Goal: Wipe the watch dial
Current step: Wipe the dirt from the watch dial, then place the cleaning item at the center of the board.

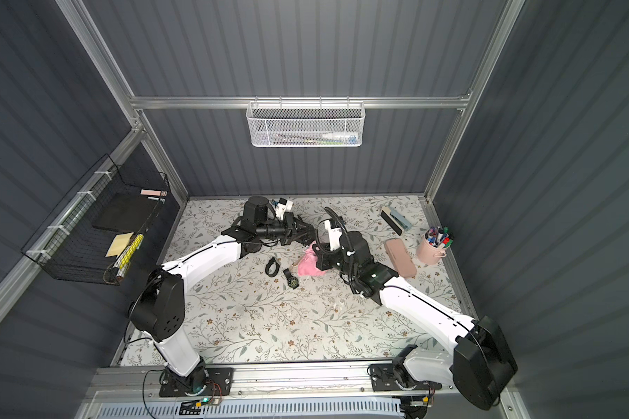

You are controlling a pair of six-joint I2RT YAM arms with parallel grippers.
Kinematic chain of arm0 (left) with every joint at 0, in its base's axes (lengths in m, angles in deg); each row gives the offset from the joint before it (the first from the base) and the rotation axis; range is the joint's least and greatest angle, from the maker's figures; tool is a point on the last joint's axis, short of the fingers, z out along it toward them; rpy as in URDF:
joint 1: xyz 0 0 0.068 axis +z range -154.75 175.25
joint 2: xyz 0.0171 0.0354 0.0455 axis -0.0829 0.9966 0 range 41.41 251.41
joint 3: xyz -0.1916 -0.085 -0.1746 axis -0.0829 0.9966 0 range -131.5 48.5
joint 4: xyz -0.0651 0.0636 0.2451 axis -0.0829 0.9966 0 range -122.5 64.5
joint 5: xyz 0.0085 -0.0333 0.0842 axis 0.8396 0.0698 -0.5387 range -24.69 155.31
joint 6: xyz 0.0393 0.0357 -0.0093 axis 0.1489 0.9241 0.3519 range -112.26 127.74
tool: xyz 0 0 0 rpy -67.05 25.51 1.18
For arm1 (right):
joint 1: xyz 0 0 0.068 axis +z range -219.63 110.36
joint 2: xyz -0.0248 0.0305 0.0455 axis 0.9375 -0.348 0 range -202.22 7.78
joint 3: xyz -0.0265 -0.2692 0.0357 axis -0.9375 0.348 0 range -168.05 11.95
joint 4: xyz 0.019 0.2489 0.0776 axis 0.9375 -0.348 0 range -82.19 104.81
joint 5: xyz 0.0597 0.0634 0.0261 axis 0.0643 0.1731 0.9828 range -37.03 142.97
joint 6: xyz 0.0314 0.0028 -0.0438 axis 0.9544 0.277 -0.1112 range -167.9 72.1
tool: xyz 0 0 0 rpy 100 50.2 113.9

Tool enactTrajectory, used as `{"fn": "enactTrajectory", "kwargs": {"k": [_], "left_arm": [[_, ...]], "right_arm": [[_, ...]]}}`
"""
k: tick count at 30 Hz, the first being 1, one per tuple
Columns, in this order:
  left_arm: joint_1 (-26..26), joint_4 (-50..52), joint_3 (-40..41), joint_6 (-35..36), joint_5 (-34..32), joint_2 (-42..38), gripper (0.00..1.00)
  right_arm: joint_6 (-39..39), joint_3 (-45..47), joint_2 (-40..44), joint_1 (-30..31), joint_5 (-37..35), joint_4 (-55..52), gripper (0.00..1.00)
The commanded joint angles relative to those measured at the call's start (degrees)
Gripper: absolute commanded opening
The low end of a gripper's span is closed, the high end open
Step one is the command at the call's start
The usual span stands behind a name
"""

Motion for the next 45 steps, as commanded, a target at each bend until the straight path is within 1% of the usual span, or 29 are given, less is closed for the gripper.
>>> {"fn": "enactTrajectory", "kwargs": {"k": [1,5,9,11,13,15,17,22,28,30,33,37,40,42,45], "left_arm": [[-0.39,-0.38,-1.86,0.29,1.35,0.72,0.0],[-0.37,-0.51,-1.51,0.34,1.37,0.24,0.0],[-0.4,-0.37,-1.36,0.64,1.31,-0.25,0.0],[-0.39,0.23,-0.92,0.96,1.25,-0.62,0.0],[-0.43,0.54,-0.57,1.11,1.47,-0.86,0.0],[-0.36,0.45,-0.3,1.08,1.58,-0.9,0.0],[-0.42,0.37,-0.45,1.13,1.65,-0.74,0.0],[-0.3,0.37,-0.73,1.13,1.65,-0.4,0.0],[-0.3,0.37,-0.81,1.31,1.57,-0.47,0.0],[-0.35,0.37,-0.72,1.24,1.57,-0.47,0.0],[-0.31,0.45,-0.31,1.27,1.36,-0.62,0.0],[-0.19,0.8,0.86,1.36,0.96,-1.12,0.0],[1.62,3.7,2.98,2.67,-0.16,-2.29,0.0],[4.48,7.5,5.29,4.66,-1.73,-3.87,0.0],[9.63,10.55,9.45,6.0,-2.56,-5.87,0.0]], "right_arm": [[-1.64,-3.0,-2.39,0.28,2.84,3.52,0.0],[-1.29,-5.33,-6.05,0.33,0.31,3.35,0.0],[0.96,-6.2,-8.61,0.25,-7.55,2.86,0.0],[1.88,-5.69,-8.74,-0.43,-10.0,3.08,0.0],[4.61,-4.72,-8.41,-2.31,-10.92,3.22,0.0],[6.84,-3.05,-7.78,-4.54,-9.73,3.87,0.0],[6.78,-2.3,-6.97,-5.51,-10.42,2.91,0.0],[5.99,-2.48,-4.99,-6.07,-10.48,-2.18,0.0],[5.24,1.36,0.12,-6.12,-7.09,-2.4,0.0],[4.11,2.53,1.62,-6.07,-3.87,-2.04,0.0],[3.82,3.54,2.06,-5.84,-0.11,-0.72,0.0],[3.44,3.45,1.99,-5.77,1.36,-0.02,0.0],[3.2,2.31,1.49,-5.73,-0.17,-2.04,0.0],[3.02,1.25,1.37,-5.78,-3.25,-5.05,0.0],[1.99,-0.22,0.8,-5.86,-8.18,-9.46,0.0]]}}
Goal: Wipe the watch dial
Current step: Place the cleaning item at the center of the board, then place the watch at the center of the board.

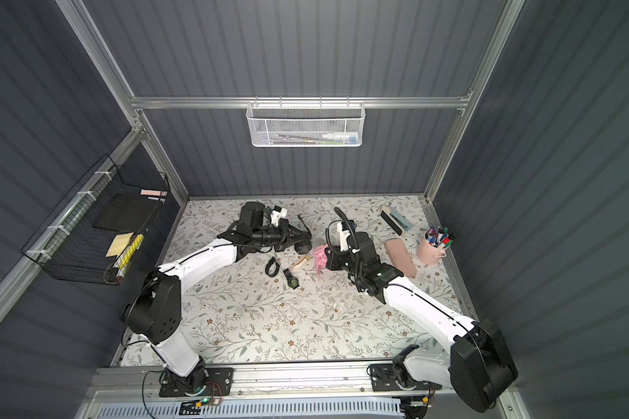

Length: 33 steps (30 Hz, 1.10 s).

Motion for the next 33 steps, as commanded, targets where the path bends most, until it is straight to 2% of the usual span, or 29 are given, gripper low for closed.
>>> {"fn": "enactTrajectory", "kwargs": {"k": [1,5,14,24,31,33], "left_arm": [[6.19,5.91,3.95,3.85,-1.77,-3.5,0.0],[11.28,12.52,5.51,8.81,-2.05,-3.0,0.0],[21.35,24.1,4.62,18.11,-5.29,0.86,0.0],[26.14,29.72,3.07,23.34,-11.34,8.96,0.0],[26.35,31.56,-0.23,23.4,-14.93,12.29,0.0],[26.39,31.44,-0.33,23.4,-14.83,12.67,0.05]], "right_arm": [[-1.36,-3.48,-1.02,-0.3,-5.93,-5.66,0.0],[-0.46,-4.98,-3.11,-0.85,-6.7,-9.85,0.0],[0.23,-3.19,-5.74,-1.76,-5.16,-7.68,0.0],[-0.21,-3.29,-11.25,-4.55,-1.74,-6.63,0.0],[-0.26,-3.2,-13.82,-7.35,-0.58,-7.44,0.04],[-0.68,-3.67,-14.6,-7.94,-1.34,-9.12,0.05]]}}
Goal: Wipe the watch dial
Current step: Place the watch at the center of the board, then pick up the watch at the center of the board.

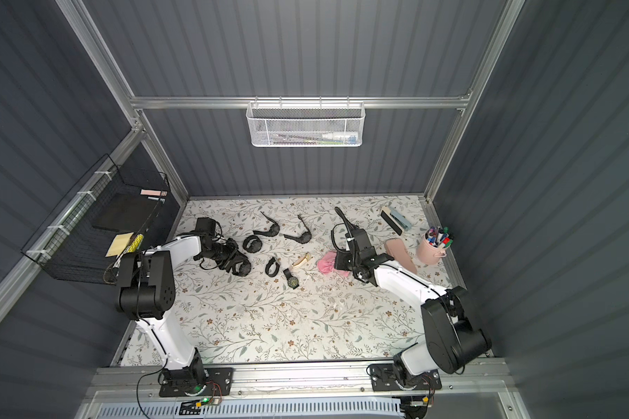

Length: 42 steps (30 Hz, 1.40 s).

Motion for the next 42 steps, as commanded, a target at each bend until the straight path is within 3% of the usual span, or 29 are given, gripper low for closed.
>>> {"fn": "enactTrajectory", "kwargs": {"k": [1,4,9,12,14,20,26,35,38,42], "left_arm": [[0.53,2.01,-0.23,2.57,-4.82,2.17,0.08],[0.53,1.52,0.19,2.09,-5.93,0.17,0.26],[0.53,1.46,1.29,1.64,-7.68,-4.41,0.68],[0.53,2.46,1.72,1.71,-8.98,-6.77,0.85],[0.53,3.28,2.07,1.73,-9.94,-8.45,0.89],[-0.22,6.84,0.47,0.67,-15.56,-13.55,0.92],[-4.82,13.26,-1.96,-3.44,-18.71,-17.73,0.93],[-18.09,9.48,-4.32,-16.61,-19.76,-15.86,0.94],[-21.19,7.56,-5.5,-16.87,-19.99,-12.43,0.92],[-24.39,4.9,-7.12,-11.3,-21.44,-8.57,0.89]], "right_arm": [[-0.28,-0.87,-1.24,-0.97,-0.69,-2.33,0.05],[-1.09,-2.19,-2.32,-1.17,-2.59,-5.67,0.14],[-0.42,-3.84,-3.8,-1.24,-6.37,-11.18,0.29],[0.2,-4.16,-2.63,-1.33,-8.15,-13.43,0.42],[0.33,-3.92,-0.79,-1.33,-9.58,-14.49,0.53],[-1.5,-3.01,5.96,-1.51,-10.6,-15.44,0.72],[-1.21,-3.39,8.54,-1.55,-10.53,-17.12,0.74],[-2.37,-3.02,8.05,-1.52,-8.16,-16.05,0.74],[-3.45,-3.15,6.96,-1.52,-6.52,-15.39,0.75],[-5.12,-3.28,5.3,-1.55,-4.53,-14.58,0.75]]}}
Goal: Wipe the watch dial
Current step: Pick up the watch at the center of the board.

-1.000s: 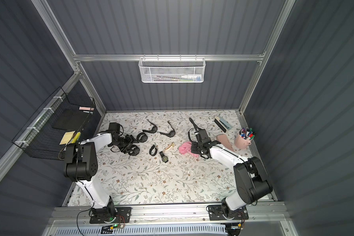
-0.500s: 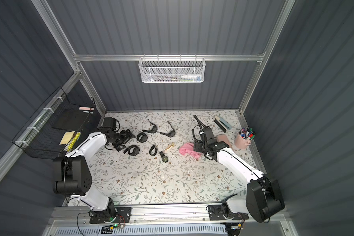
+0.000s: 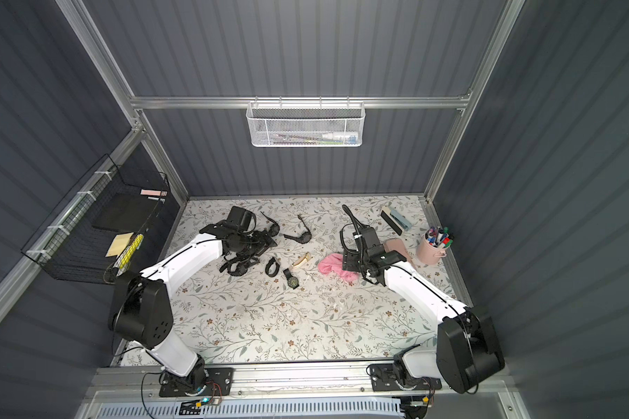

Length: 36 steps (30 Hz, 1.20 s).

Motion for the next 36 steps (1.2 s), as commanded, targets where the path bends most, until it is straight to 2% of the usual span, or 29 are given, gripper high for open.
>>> {"fn": "enactTrajectory", "kwargs": {"k": [1,5,8,13,17,25,32,36], "left_arm": [[-1.4,-0.59,-2.2,4.43,-2.37,3.09,0.89],[-1.5,2.27,-1.58,11.27,-5.41,4.7,0.88],[-1.63,0.88,-0.37,16.24,-5.07,4.8,0.85],[-2.16,2.66,0.31,22.5,-10.79,5.55,0.84],[-2.27,1.44,1.81,25.05,-12.87,6.33,0.83],[-3.42,-0.5,2.36,32.48,-11.71,9.36,0.81],[-3.43,0.32,2.75,35.02,-14.99,11.55,0.79],[-3.52,1.45,1.75,36.51,-16.58,12.05,0.74]], "right_arm": [[-1.91,-0.38,-1.43,-0.15,2.05,0.61,0.75],[-2.33,0.41,-1.99,-0.24,2.78,2.21,0.75],[-2.24,0.7,-2.61,-0.33,3.65,3.17,0.75],[-2.28,0.06,-3.98,-0.33,4.05,3.15,0.75],[-2.34,-0.32,-4.46,-0.33,4.3,3.04,0.75],[-2.51,-1.4,-5.16,-0.33,4.29,2.21,0.75],[-1.88,-3.1,-7.48,-0.33,5.87,1.77,0.74],[-1.97,-4.0,-8.27,-0.33,5.98,1.4,0.74]]}}
